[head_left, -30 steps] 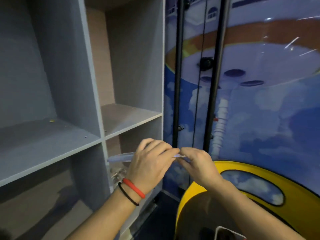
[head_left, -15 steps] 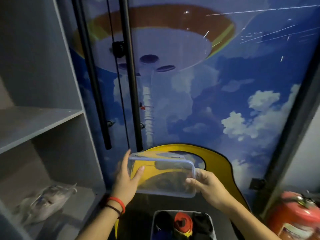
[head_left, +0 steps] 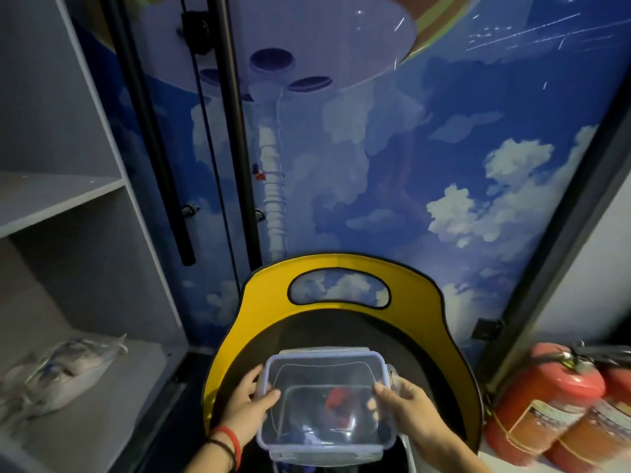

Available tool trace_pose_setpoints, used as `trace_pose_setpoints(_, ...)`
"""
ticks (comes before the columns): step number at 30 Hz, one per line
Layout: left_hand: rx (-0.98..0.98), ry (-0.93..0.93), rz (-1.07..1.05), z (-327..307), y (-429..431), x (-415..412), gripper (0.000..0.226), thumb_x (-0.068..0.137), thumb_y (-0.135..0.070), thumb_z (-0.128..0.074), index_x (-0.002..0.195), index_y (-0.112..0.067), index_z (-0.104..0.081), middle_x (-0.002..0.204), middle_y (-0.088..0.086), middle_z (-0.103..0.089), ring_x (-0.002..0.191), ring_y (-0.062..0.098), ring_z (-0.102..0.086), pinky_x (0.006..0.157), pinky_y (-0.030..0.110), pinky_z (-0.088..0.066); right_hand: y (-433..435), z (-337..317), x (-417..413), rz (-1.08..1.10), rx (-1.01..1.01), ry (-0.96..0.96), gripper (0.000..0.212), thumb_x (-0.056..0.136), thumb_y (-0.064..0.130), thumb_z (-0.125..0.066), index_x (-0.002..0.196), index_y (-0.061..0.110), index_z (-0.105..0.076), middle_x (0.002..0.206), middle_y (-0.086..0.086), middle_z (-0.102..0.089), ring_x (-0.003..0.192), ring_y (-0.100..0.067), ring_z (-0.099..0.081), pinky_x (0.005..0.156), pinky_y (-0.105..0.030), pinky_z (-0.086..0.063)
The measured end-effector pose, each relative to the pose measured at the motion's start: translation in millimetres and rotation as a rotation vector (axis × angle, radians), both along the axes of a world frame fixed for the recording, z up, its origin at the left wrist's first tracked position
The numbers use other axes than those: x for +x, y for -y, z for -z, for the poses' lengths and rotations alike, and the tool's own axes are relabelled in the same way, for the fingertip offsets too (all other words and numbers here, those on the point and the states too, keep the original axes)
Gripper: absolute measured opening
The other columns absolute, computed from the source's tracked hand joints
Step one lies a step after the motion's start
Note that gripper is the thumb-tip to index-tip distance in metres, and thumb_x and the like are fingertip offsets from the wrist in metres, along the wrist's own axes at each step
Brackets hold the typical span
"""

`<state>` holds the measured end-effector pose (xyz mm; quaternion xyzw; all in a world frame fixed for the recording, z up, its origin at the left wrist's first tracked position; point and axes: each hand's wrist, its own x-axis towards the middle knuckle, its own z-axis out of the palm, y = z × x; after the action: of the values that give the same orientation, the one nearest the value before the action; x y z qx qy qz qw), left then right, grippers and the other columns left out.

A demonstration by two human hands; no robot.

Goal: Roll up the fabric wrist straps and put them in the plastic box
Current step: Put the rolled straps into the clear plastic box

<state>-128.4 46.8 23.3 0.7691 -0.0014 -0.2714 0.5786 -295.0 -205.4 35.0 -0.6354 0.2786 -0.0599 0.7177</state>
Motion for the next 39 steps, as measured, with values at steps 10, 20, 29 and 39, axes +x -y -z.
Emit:
trace_pose_setpoints(10, -0.063, -0.049, -0.077, 36, 17, -25, 0.049, 0.089, -0.003, -0.072, 0.134, -0.012, -0.058, 0.105, 0.009, -0.073, 0.088, 0.027, -0.072, 0.074, 0.037, -0.059, 3, 22, -3, 0.282, -0.244, -0.208, 0.037, 0.1, 0.038, -0.06, 0.095, 0.001, -0.06, 0.068, -0.011, -0.069, 0.052, -0.023, -0.064, 0.049, -0.034, -0.05)
trace_pose_setpoints(20, -0.09, 0.063, -0.029, 39, 9, -42, 0.054, 0.082, -0.001, -0.078, 0.127, -0.026, -0.059, 0.116, 0.002, -0.069, 0.103, 0.017, -0.068, 0.076, 0.025, -0.054, 13, 63, -13, 0.325, -0.35, -0.375, 0.042, 0.095, 0.048, -0.06, 0.082, 0.009, -0.067, 0.08, -0.008, -0.071, 0.082, -0.027, -0.068, 0.082, -0.047, -0.057)
trace_pose_setpoints(29, -0.106, 0.113, -0.023, 48, -3, -57, 0.06, 0.086, -0.003, -0.075, 0.136, -0.03, -0.053, 0.131, -0.007, -0.058, 0.115, 0.008, -0.057, 0.089, 0.023, -0.047, 0, 73, -19, 0.284, -0.487, -0.233, 0.01, 0.103, 0.037, -0.051, 0.098, 0.028, -0.053, 0.099, 0.0, -0.067, 0.091, -0.018, -0.066, 0.088, -0.046, -0.058)
trace_pose_setpoints(39, -0.174, 0.004, -0.14, 61, 2, -57, 0.054, 0.091, -0.007, -0.071, 0.132, -0.039, -0.058, 0.121, -0.012, -0.066, 0.113, 0.012, -0.063, 0.102, 0.04, -0.051, -5, 68, -6, 0.27, -0.594, -0.209, 0.018, 0.105, 0.037, -0.047, 0.118, 0.027, -0.055, 0.117, -0.002, -0.059, 0.105, -0.02, -0.061, 0.094, -0.044, -0.054)
